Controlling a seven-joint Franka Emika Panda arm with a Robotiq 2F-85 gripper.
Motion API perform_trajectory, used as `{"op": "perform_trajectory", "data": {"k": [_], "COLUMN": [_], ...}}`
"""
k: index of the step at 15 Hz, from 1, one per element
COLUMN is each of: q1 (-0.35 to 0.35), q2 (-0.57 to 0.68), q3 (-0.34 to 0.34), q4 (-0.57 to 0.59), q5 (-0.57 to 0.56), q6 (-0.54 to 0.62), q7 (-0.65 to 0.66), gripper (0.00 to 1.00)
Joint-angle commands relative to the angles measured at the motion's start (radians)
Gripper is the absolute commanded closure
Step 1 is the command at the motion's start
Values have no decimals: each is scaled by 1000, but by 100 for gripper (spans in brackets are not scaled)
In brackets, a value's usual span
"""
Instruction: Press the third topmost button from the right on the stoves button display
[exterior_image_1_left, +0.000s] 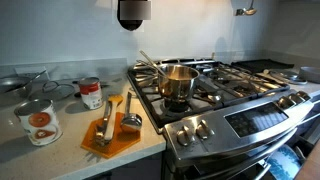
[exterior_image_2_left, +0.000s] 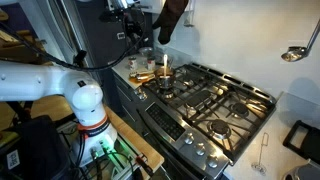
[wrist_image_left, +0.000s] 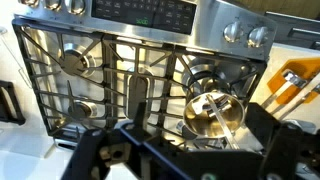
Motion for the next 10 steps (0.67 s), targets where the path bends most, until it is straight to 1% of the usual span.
{"op": "perform_trajectory", "data": {"k": [1,8,9,10], "q1": [9,9,6,1], "q2": [1,1,18,38], "q3": [-5,-5,-17,-50], "q4": [2,2,6,-6], "q5": [-6,-6,-5,7], "q6": [-2,-2,-2,1], "q7": [7,7,1,-8], "gripper": [0,0,0,0]}}
